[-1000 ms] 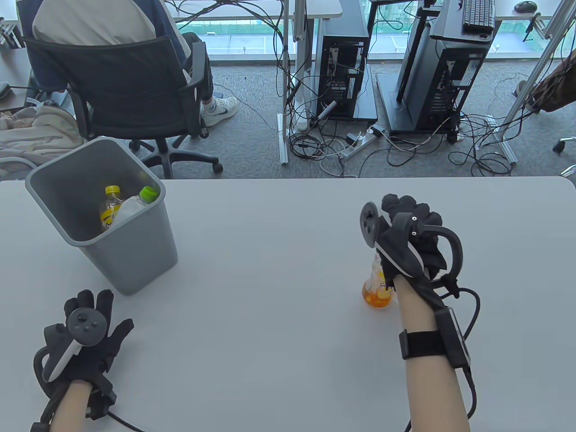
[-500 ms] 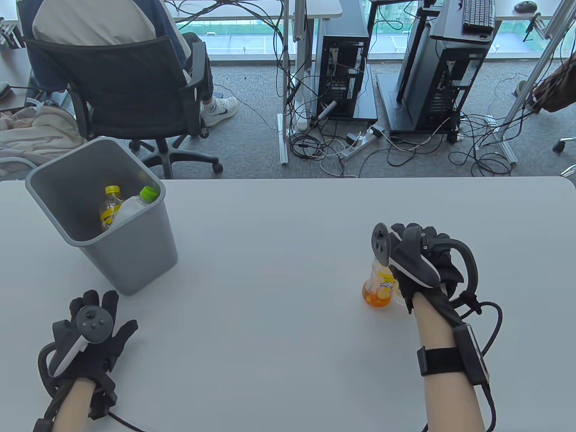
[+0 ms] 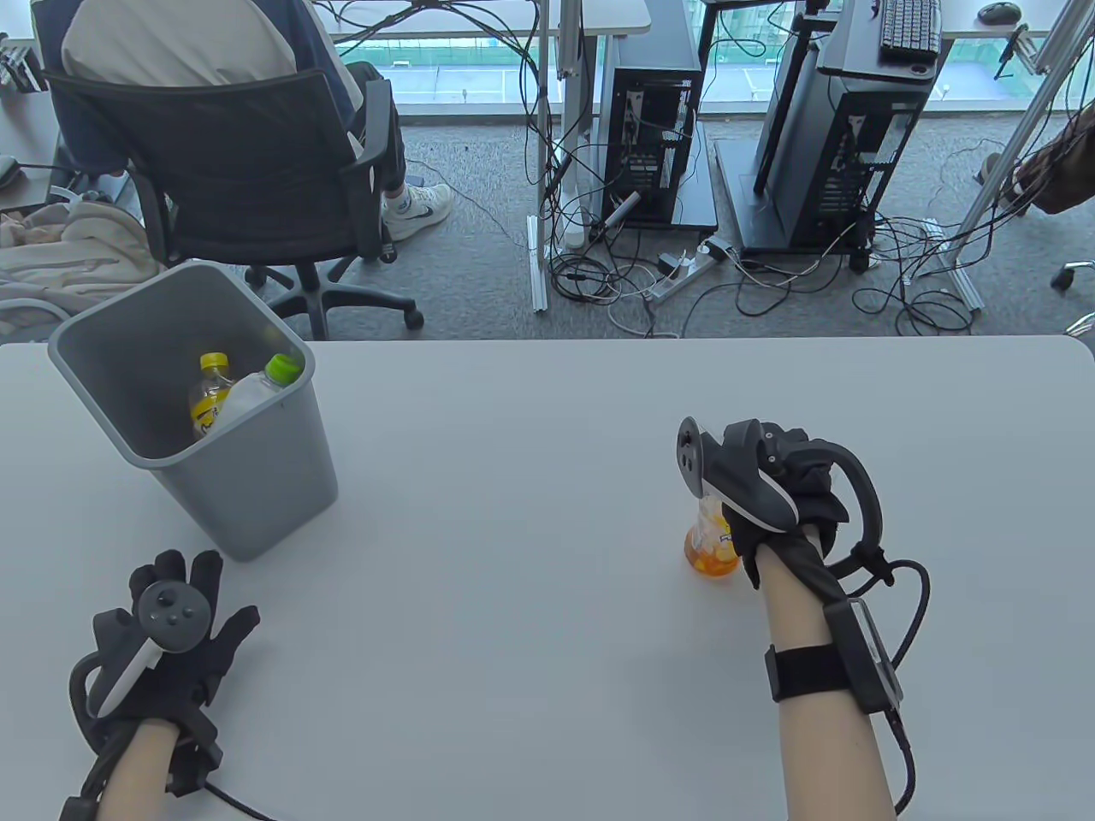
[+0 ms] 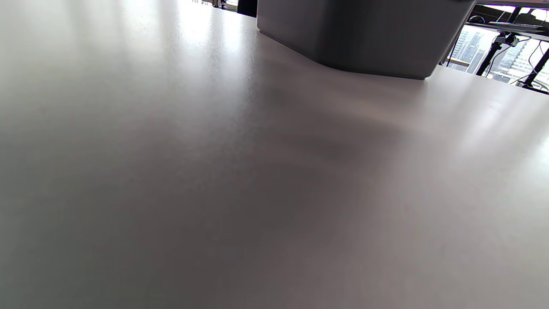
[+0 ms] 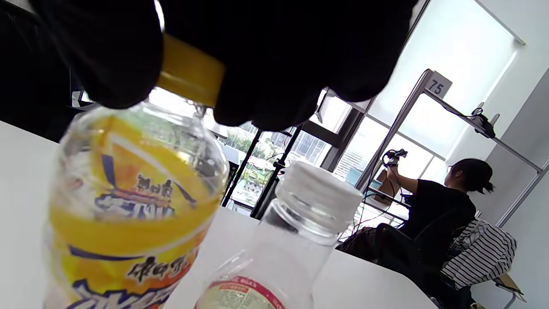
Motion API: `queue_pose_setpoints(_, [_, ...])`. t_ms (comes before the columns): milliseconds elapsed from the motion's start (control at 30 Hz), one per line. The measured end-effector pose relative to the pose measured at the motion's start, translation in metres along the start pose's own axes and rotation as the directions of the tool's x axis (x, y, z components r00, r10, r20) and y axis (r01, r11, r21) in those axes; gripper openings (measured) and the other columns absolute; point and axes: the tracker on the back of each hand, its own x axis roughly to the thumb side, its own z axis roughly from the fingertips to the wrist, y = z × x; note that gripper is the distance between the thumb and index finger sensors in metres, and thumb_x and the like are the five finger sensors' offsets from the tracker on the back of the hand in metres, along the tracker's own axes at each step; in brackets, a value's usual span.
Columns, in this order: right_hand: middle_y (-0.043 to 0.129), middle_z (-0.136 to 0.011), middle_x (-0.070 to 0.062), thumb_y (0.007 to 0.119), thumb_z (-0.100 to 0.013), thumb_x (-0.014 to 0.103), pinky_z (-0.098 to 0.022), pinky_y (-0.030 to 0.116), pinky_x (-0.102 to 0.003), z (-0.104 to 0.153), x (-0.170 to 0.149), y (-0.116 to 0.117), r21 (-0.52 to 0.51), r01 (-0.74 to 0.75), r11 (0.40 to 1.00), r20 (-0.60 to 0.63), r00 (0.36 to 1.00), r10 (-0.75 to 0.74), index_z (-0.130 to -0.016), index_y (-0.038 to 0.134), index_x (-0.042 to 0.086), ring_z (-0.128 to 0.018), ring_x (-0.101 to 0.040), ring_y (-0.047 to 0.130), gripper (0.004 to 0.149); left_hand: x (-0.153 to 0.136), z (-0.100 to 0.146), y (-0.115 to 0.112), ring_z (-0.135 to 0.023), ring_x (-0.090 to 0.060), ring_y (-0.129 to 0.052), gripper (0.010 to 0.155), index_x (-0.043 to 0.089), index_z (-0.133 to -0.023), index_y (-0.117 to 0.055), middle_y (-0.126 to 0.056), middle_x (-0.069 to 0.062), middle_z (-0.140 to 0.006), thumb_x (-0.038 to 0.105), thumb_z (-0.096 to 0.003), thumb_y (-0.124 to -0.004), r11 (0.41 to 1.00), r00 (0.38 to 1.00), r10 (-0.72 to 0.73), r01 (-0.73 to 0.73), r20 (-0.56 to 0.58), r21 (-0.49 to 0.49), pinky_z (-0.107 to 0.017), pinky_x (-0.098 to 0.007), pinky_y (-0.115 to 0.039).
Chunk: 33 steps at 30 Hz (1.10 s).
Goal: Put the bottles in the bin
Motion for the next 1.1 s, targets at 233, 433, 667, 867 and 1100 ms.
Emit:
queue_pose_setpoints(233, [0.088,-0.086,0.003,0.082,-0.042,0.05,-0.063,0.076,-0.045,-0.003,0.018,-0.042,-0.153,0.09,0.984,0.008,0.996,-0.09,-0.095,0.067,0.032,-0.07,-0.021,0.091,0.059,-0.002,0.001,0.001,-0.122,-0.03,0.0,0.085,0.042,-0.116,-0.011,0.002,0.003,-0.127,0.074,-0.0484,-0.052,1.0,1.0,0.02,-0.02,-0.005,0.011,-0.085,-0.067,-0.021])
queue_pose_setpoints(433, [0.088,-0.087,0.003,0.084,-0.041,0.049,-0.063,0.077,-0.045,-0.004,0.046,-0.088,-0.274,0.239,0.932,0.033,0.97,-0.239,-0.094,0.067,0.033,-0.07,-0.021,0.091,0.058,-0.005,0.003,0.004,-0.122,-0.03,-0.001,0.085,0.042,-0.116,-0.013,-0.002,0.003,-0.127,0.074,-0.0481,-0.052,0.999,0.999,0.039,-0.039,-0.007,0.032,-0.085,-0.067,-0.021])
queue_pose_setpoints(667, [0.087,-0.088,0.003,0.085,-0.041,0.049,-0.063,0.077,-0.044,0.007,0.092,-0.139,-0.455,0.342,0.822,0.107,0.938,-0.331,-0.093,0.066,0.033,-0.071,-0.021,0.092,0.058,-0.01,0.005,0.005,-0.122,-0.03,-0.004,0.085,0.042,-0.116,-0.014,-0.002,0.003,-0.127,0.074,-0.048,-0.053,0.997,0.998,0.065,-0.063,-0.022,0.05,-0.085,-0.067,-0.022])
queue_pose_setpoints(867, [0.085,-0.09,0.003,0.084,-0.042,0.049,-0.064,0.076,-0.044,0.018,0.14,-0.181,-0.523,0.502,0.689,0.236,0.862,-0.448,-0.093,0.063,0.033,-0.073,-0.021,0.09,0.058,-0.014,0.009,0.008,-0.122,-0.031,-0.005,0.085,0.041,-0.116,-0.015,-0.003,0.002,-0.127,0.073,-0.0476,-0.054,0.992,0.995,0.092,-0.089,-0.027,0.086,-0.085,-0.067,-0.023])
queue_pose_setpoints(1100, [0.083,-0.092,0.003,0.083,-0.044,0.049,-0.066,0.075,-0.044,0.032,0.201,-0.2,-0.461,0.647,0.607,0.368,0.762,-0.532,-0.095,0.061,0.033,-0.075,-0.021,0.089,0.058,-0.015,0.012,0.008,-0.122,-0.031,-0.006,0.084,0.041,-0.116,-0.016,-0.004,0.002,-0.127,0.073,-0.0474,-0.054,0.992,0.995,0.086,-0.082,-0.041,0.092,-0.085,-0.067,-0.024])
